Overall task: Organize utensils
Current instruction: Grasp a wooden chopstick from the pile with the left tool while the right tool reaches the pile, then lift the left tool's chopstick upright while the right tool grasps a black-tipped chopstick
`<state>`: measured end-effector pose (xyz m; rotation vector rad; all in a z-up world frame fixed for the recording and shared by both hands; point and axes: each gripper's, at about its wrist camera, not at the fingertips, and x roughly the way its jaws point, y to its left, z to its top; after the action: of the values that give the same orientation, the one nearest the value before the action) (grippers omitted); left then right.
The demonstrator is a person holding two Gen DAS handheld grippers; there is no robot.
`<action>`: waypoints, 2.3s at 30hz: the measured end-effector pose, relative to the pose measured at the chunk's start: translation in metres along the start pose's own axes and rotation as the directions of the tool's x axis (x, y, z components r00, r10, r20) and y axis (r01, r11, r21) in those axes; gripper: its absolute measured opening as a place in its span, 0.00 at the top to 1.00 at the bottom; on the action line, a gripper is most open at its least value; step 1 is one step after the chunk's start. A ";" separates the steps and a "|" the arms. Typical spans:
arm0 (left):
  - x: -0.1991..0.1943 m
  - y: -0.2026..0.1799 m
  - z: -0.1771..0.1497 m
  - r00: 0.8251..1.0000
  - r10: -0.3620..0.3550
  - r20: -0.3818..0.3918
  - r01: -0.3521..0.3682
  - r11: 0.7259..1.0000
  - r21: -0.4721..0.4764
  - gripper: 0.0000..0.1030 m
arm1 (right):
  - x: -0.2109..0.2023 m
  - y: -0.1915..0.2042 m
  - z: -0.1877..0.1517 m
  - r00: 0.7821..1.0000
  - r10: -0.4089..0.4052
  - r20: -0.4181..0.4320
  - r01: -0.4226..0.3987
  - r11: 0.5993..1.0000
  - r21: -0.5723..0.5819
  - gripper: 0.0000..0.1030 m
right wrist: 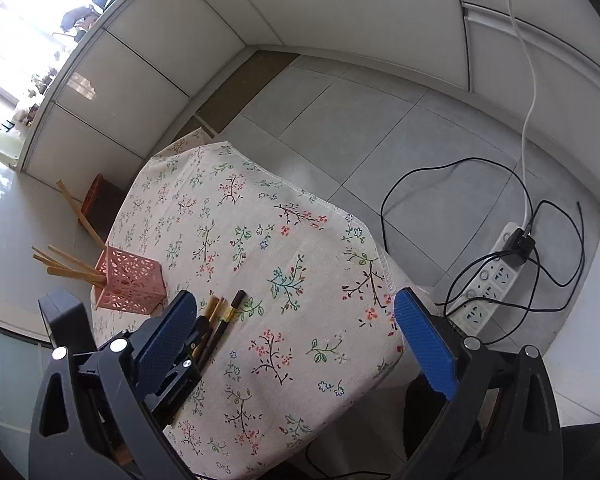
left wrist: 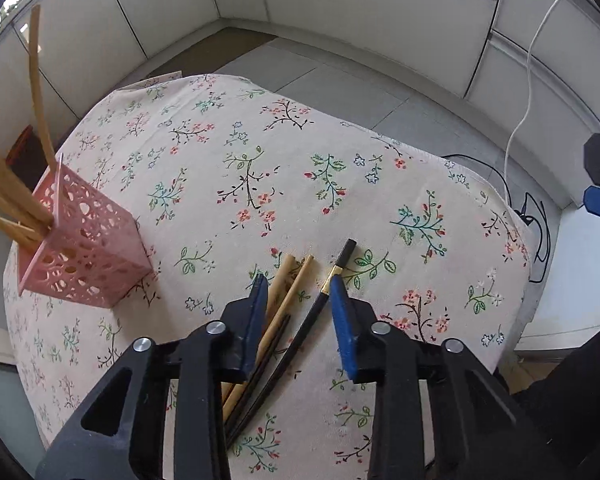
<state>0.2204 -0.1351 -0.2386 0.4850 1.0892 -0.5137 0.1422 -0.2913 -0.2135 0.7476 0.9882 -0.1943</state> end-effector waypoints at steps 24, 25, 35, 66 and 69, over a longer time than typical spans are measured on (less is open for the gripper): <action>0.037 0.020 0.001 0.976 -0.175 -0.129 0.170 0.984 -0.051 0.81 | 0.018 -0.004 -0.002 0.994 -0.032 -0.104 0.033 0.999 0.011 0.07; 0.036 0.018 0.000 0.978 -0.165 -0.128 0.161 0.986 -0.039 0.81 | 0.019 -0.004 -0.002 0.994 -0.034 -0.105 0.036 0.999 0.015 0.07; 0.003 -0.001 -0.003 0.999 -0.040 0.032 0.037 0.996 0.080 0.92 | 0.028 0.001 -0.004 0.990 -0.035 -0.135 0.037 0.999 0.011 0.07; -0.174 0.128 -0.103 0.890 0.056 0.453 0.058 0.971 -0.234 0.93 | 0.160 0.165 -0.064 0.926 -0.366 -0.098 0.330 0.906 -0.265 0.89; -0.175 0.135 -0.106 0.887 0.067 0.458 0.060 0.964 -0.257 0.93 | 0.158 0.160 -0.057 0.953 -0.278 -0.118 0.251 0.946 -0.203 0.93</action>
<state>0.1637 0.0613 -0.1029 0.1131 0.6780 -0.4417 0.2662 -0.1080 -0.2833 0.4596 1.2285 -0.2802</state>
